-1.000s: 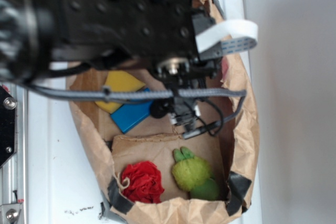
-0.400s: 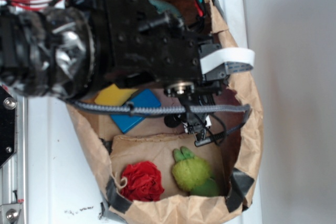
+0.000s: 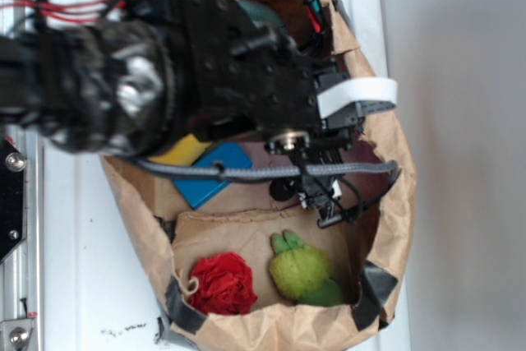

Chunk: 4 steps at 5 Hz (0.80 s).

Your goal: Grab the rock.

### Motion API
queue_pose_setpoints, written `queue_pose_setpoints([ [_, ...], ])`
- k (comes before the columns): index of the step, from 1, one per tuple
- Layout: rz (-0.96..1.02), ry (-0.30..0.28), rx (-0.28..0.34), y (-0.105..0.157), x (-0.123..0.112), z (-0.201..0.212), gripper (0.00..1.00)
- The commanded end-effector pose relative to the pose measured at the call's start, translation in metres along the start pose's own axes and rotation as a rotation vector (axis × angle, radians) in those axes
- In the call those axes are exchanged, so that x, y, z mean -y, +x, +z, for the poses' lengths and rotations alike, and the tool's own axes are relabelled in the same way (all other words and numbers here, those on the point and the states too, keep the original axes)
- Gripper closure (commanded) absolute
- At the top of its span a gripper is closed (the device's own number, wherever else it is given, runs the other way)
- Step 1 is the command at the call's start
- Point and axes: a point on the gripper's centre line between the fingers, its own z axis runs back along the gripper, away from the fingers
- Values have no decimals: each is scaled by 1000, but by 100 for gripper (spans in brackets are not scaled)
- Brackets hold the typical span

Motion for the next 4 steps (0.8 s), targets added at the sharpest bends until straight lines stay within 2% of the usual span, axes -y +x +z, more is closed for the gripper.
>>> queue_pose_setpoints([
  [1,65,33,71,28,6,-9,0],
  [2,70,66,78,30,4,-16,0],
  [3,50,65,75,26,5,-16,0],
  [4,53,55,95,24,5,-17,100],
])
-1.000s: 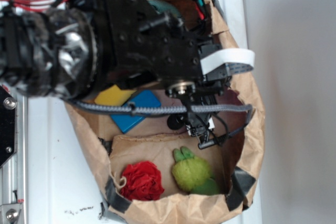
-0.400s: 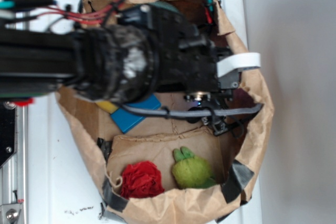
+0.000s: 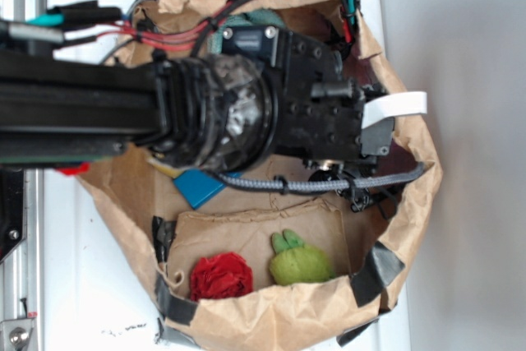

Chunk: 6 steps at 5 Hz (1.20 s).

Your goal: Grab the rock.

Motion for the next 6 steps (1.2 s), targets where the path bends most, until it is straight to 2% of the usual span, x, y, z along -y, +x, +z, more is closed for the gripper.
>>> queue_pose_setpoints([
  [1,-36,-33,60,3,9,7,100],
  [3,-88,-45,44,0,7,21,100],
  [4,-128,-85,0,-3,2,48,100],
  [5,-170,-160,-113,-2,-2,82,100],
  [6,-182,-207,-140,2,-6,106,100],
])
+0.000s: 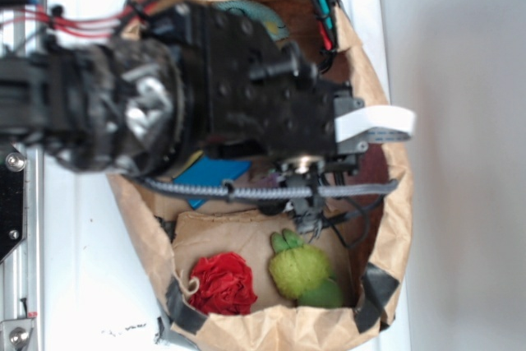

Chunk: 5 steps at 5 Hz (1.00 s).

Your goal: Grab the rock.

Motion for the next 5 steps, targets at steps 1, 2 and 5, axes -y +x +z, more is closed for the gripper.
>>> queue_pose_setpoints([
  [1,-24,-77,36,11,-6,74,100],
  [2,-37,-84,47,8,-5,93,100],
  [5,-66,-62,99,-2,-2,121,100],
])
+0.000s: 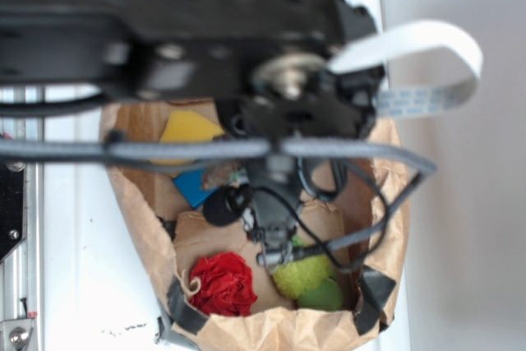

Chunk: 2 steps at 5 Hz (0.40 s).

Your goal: Grab the rock.

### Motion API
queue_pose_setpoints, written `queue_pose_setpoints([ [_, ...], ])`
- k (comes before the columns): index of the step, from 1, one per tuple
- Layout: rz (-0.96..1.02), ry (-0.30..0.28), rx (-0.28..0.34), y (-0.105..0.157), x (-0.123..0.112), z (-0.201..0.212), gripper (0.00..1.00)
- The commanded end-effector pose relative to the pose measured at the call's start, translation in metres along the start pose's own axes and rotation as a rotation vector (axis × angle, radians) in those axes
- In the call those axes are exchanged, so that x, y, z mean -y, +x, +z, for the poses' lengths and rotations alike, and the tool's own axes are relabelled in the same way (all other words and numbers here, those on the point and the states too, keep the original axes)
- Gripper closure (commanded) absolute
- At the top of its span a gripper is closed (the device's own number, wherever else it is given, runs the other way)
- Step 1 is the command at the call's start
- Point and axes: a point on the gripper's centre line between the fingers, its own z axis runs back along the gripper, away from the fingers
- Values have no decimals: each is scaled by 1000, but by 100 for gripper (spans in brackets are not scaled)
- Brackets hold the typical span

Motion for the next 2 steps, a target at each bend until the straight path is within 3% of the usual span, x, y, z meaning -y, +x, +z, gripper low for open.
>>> queue_pose_setpoints([
  [1,18,21,53,5,-6,18,100],
  [2,18,43,72,6,-5,13,100],
])
